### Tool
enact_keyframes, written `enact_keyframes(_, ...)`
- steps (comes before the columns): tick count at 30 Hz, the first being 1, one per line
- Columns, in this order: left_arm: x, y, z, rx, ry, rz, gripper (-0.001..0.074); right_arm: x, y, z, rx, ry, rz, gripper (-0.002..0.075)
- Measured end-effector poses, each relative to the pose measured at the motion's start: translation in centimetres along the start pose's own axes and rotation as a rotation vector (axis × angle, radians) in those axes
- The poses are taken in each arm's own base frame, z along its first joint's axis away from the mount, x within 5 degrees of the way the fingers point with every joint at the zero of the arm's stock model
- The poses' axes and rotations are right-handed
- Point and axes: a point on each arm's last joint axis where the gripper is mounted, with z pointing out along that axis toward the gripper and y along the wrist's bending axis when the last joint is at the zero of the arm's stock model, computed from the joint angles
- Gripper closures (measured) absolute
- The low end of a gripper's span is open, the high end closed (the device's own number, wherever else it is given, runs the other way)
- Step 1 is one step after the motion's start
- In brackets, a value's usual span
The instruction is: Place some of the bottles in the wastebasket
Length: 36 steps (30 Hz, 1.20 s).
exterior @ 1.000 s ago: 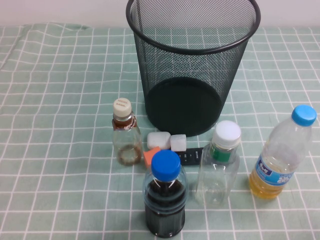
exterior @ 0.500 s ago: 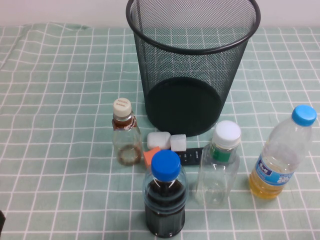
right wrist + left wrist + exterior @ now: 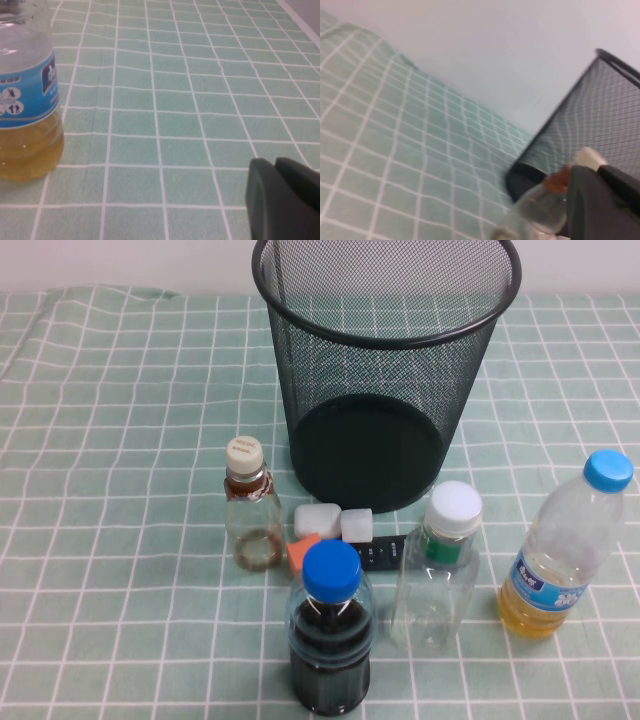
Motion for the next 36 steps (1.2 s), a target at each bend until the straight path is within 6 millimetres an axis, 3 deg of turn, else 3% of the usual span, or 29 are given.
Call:
enact_keyframes(7,-5.2,-5.0,1.6,0.019,0.172,0.145,0.0739,0.0,0.0,0.0,0.0,0.0,0.0,0.0733)
enact_keyframes(15,-8.6,-7.5,7.7,-0.004,0.391,0.391,0.0739,0.0,0.0,0.0,0.0,0.0,0.0,0.0733)
enact_keyframes(19,-8.2,-7.2,11.0,-0.014,0.499,0.454,0.0739,0.0,0.0,0.0,0.0,0.0,0.0,0.0733)
enact_keyframes(23,-6.2,-7.2,13.4,0.041,0.594,0.492,0.0739,0.0,0.0,0.0,0.0,0.0,0.0,0.0733)
enact_keyframes(29,-3.8,-8.9,14.8,0.153,0.635,0.558,0.0739,0.0,0.0,0.0,0.0,0.0,0.0,0.0733)
enact_keyframes(36,-4.2,-9.7,15.4,0.163,0.498,0.596,0.0739,0.0,0.0,0.0,0.0,0.0,0.0,0.0733)
